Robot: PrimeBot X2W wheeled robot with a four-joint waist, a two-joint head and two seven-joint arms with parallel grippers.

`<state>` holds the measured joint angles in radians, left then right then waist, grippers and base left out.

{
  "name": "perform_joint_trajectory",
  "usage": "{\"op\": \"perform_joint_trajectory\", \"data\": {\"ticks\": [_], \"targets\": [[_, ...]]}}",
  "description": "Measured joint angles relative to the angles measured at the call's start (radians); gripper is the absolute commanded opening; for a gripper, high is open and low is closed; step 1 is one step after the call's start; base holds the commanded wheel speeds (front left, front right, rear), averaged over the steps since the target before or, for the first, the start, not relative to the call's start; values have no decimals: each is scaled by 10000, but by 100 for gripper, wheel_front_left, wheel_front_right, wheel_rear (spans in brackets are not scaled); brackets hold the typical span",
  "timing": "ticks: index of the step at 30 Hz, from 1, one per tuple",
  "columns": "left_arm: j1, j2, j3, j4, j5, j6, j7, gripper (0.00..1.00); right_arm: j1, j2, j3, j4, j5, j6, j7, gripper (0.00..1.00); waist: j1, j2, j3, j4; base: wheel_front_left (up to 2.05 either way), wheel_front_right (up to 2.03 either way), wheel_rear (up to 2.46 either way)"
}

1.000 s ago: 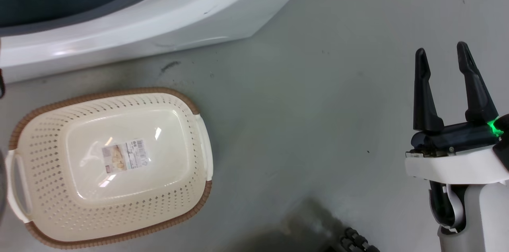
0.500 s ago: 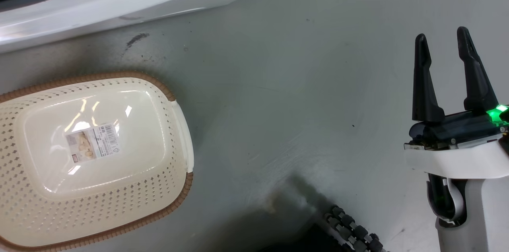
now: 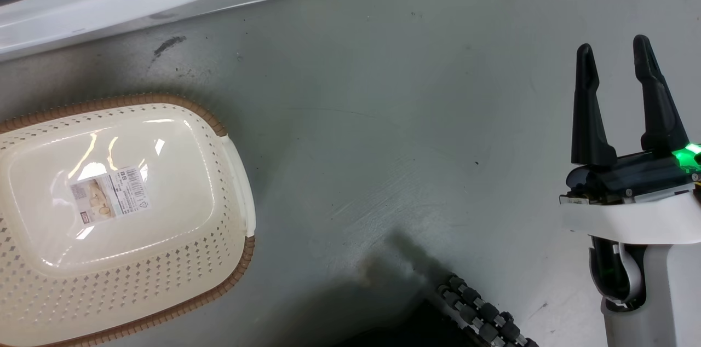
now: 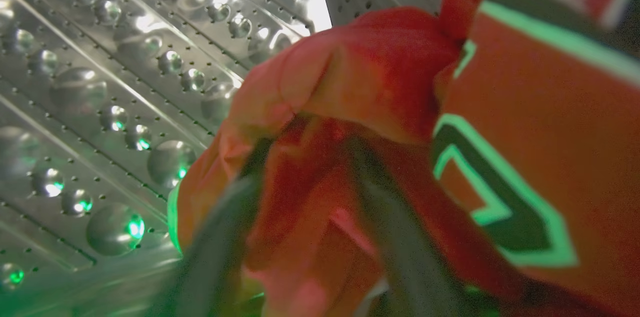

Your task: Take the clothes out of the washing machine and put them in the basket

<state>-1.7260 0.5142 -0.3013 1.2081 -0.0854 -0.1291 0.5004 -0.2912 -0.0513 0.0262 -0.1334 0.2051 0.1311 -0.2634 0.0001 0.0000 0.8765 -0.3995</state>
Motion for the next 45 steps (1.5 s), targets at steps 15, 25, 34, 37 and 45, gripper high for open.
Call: {"op": "perform_joint_trajectory", "data": {"ticks": [15,25,34,37,45], "targets": [[875,-150,-443,-2,-773,0,-2065,0,-66,4,-115,81,-278,0,0,100,0,0,-569,283,0,0,0],[2929,-1091,-903,-184,-1597,-2,-4144,0,345,10,-299,249,-1024,2,0,100,-1,0,-1954,989,0,0,0],[4980,-1774,-1300,-798,-2414,-2,-5956,0,1041,12,-454,502,-1563,2,-2,100,-2,0,-3517,1755,0,0,0],[5687,-1864,-1484,-1104,-2625,-2,-6502,0,1290,12,-485,577,-1779,0,-2,100,-2,0,-4052,1994,0,0,0],[7463,-2067,-1569,-2209,-2997,25,-7377,0,1953,12,-550,704,-2069,0,0,100,-4,0,-5360,2604,0,0,0]]}}
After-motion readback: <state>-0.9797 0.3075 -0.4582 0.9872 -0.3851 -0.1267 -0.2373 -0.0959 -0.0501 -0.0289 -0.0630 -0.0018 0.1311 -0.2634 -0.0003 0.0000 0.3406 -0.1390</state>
